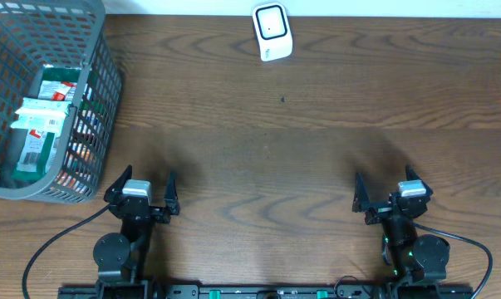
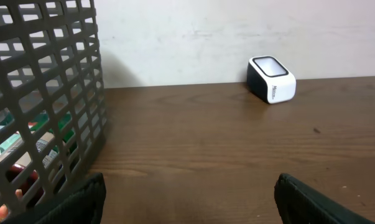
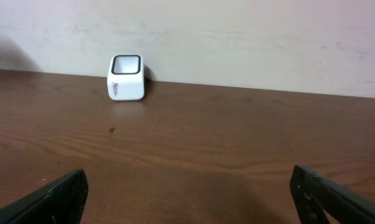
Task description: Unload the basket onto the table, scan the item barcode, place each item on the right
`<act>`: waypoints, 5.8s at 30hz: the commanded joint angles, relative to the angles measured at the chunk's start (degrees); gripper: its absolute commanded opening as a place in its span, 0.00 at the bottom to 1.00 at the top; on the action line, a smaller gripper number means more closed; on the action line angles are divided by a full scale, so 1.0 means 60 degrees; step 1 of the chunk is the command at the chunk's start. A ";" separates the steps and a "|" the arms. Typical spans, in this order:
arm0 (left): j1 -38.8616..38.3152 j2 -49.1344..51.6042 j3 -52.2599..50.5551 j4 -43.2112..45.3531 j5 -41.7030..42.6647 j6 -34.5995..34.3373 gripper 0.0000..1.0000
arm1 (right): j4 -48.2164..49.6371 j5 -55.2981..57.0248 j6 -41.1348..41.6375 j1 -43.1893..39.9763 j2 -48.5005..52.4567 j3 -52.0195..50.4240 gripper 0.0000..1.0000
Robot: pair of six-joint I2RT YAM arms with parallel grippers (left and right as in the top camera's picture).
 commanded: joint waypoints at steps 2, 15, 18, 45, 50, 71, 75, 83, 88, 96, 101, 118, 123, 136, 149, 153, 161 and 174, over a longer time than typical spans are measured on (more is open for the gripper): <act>-0.0004 -0.0058 -0.0102 -0.0393 0.0335 0.0095 0.87 | -0.0036 0.0025 -0.0040 0.0120 -0.0011 -0.0007 0.99; -0.0004 -0.0058 -0.0102 -0.0393 0.0335 0.0095 0.87 | -0.0036 0.0025 -0.0040 0.0120 -0.0011 -0.0007 0.99; -0.0004 -0.0058 -0.0102 -0.0393 0.0335 0.0095 0.87 | -0.0036 0.0025 -0.0040 0.0120 -0.0011 -0.0007 0.99; -0.0004 -0.0058 -0.0102 -0.0393 0.0335 0.0095 0.88 | -0.0036 0.0025 -0.0040 0.0120 -0.0011 -0.0007 0.99; -0.0004 -0.0058 -0.0102 -0.0393 0.0335 0.0095 0.88 | -0.0036 0.0025 -0.0040 0.0120 -0.0011 -0.0007 0.99; -0.0022 -0.0058 0.0135 0.0299 0.2565 -0.2277 0.88 | -0.0036 0.0025 -0.0040 0.0120 -0.0011 -0.0007 0.99; -0.0022 -0.0058 0.0474 0.0000 0.3373 -0.2794 0.88 | -0.0036 0.0025 -0.0040 0.0120 -0.0011 -0.0007 0.99; -0.0022 0.0386 0.2871 -0.0973 0.3453 -0.3289 0.88 | -0.0036 0.0025 -0.0040 0.0120 -0.0011 -0.0007 0.99; -0.0022 0.1701 0.5133 -0.2470 0.3803 -0.3322 0.88 | -0.0036 0.0025 -0.0040 0.0120 -0.0011 -0.0007 0.99; -0.0022 0.4907 0.9602 -0.5220 0.3945 -0.2135 0.88 | -0.0036 0.0025 -0.0040 0.0120 -0.0011 -0.0007 0.99; -0.0015 0.7136 1.2509 -0.7231 0.3592 -0.1413 0.88 | -0.0036 0.0025 -0.0040 0.0120 -0.0011 -0.0007 0.99; -0.0011 1.3664 1.9839 -1.2881 0.1814 0.0219 1.00 | -0.0036 0.0025 -0.0040 0.0120 -0.0011 -0.0007 0.99; -0.0011 1.4429 1.9839 -1.3752 0.1348 0.0273 1.00 | -0.0036 0.0025 -0.0040 0.0120 -0.0011 -0.0007 0.99; -0.0007 1.4600 1.9839 -1.3839 0.1348 0.0109 0.86 | -0.0036 0.0025 -0.0040 0.0120 -0.0011 -0.0007 0.99; 0.1446 1.4604 1.9839 -1.3369 -0.4003 -0.4116 0.84 | -0.0036 0.0025 -0.0040 0.0120 -0.0011 -0.0007 0.99; 0.2284 1.4637 1.9835 -1.2772 -0.4251 -0.4324 0.91 | -0.0036 0.0025 -0.0040 0.0120 -0.0011 -0.0007 0.99; 0.3541 1.5336 1.9828 -1.2156 -0.4244 -0.3978 0.96 | -0.0036 0.0025 -0.0040 0.0120 -0.0011 -0.0007 0.99; 0.4142 1.7890 1.9828 -1.2127 -0.3260 -0.3384 0.97 | -0.0036 0.0025 -0.0040 0.0120 -0.0011 -0.0007 0.99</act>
